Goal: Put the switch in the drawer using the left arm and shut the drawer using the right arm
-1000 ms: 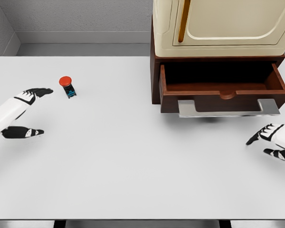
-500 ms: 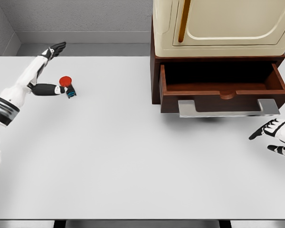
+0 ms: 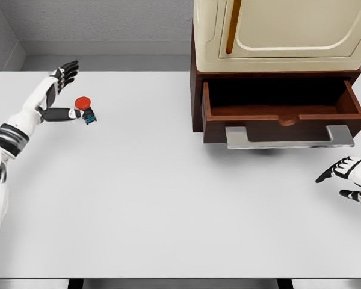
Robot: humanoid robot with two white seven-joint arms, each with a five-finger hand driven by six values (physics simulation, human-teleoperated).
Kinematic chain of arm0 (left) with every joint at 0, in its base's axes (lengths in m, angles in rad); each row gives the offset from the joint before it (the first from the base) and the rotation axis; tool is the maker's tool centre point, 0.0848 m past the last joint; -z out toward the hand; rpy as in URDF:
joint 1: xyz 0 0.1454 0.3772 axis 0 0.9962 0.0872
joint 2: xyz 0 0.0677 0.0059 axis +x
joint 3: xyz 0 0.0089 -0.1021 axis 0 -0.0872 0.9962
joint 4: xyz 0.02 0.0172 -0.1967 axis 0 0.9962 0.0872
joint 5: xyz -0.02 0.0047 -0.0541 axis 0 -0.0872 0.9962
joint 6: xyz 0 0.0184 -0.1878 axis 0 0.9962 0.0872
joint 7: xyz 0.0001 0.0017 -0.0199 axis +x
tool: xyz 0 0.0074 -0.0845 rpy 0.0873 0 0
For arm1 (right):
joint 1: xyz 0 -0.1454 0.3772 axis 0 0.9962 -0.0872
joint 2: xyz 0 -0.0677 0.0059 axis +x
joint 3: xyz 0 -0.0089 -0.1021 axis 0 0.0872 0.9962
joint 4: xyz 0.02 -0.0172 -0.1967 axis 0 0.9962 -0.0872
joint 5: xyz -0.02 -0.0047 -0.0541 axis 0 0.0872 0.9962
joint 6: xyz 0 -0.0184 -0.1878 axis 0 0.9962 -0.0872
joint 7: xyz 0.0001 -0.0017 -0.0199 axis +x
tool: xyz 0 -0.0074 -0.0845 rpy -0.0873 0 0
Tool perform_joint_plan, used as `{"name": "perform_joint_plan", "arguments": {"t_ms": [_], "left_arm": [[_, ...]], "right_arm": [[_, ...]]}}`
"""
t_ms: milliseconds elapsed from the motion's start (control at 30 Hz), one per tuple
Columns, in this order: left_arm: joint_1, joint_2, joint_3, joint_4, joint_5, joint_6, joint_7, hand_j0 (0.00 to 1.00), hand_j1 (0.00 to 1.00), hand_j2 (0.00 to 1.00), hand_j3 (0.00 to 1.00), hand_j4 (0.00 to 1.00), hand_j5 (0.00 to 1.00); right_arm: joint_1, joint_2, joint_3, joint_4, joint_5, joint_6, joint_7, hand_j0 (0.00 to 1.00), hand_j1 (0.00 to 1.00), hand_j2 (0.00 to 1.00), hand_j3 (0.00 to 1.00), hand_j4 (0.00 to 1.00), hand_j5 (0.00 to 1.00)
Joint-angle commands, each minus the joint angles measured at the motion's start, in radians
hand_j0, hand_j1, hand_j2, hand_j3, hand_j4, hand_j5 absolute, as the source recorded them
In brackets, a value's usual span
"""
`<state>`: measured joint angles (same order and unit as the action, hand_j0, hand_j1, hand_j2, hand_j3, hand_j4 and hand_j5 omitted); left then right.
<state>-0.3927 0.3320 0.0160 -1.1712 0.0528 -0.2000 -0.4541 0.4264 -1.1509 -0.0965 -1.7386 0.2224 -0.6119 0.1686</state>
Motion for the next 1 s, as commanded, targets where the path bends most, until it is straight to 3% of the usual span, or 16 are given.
{"name": "perform_joint_plan", "arguments": {"t_ms": [0, 333, 967], "left_arm": [[-0.003, -0.005, -0.002, 0.077, 0.012, 0.001, 0.000, 1.00, 1.00, 1.00, 1.00, 1.00, 1.00], [-0.052, -0.040, -0.002, 0.214, 0.010, -0.006, 0.000, 1.00, 1.00, 1.00, 1.00, 1.00, 1.00], [-0.146, -0.064, -0.001, 0.380, 0.006, -0.007, 0.002, 1.00, 1.00, 1.00, 1.00, 1.00, 1.00]], "right_arm": [[-0.002, -0.003, 0.000, 0.001, -0.006, 0.001, -0.001, 0.67, 0.67, 0.67, 0.67, 0.67, 0.67], [0.000, -0.009, 0.000, 0.005, -0.005, 0.001, -0.003, 0.67, 0.67, 0.67, 0.67, 0.67, 0.67], [0.000, -0.009, 0.000, 0.007, -0.003, 0.001, -0.003, 0.67, 0.67, 0.67, 0.67, 0.67, 0.67]]}}
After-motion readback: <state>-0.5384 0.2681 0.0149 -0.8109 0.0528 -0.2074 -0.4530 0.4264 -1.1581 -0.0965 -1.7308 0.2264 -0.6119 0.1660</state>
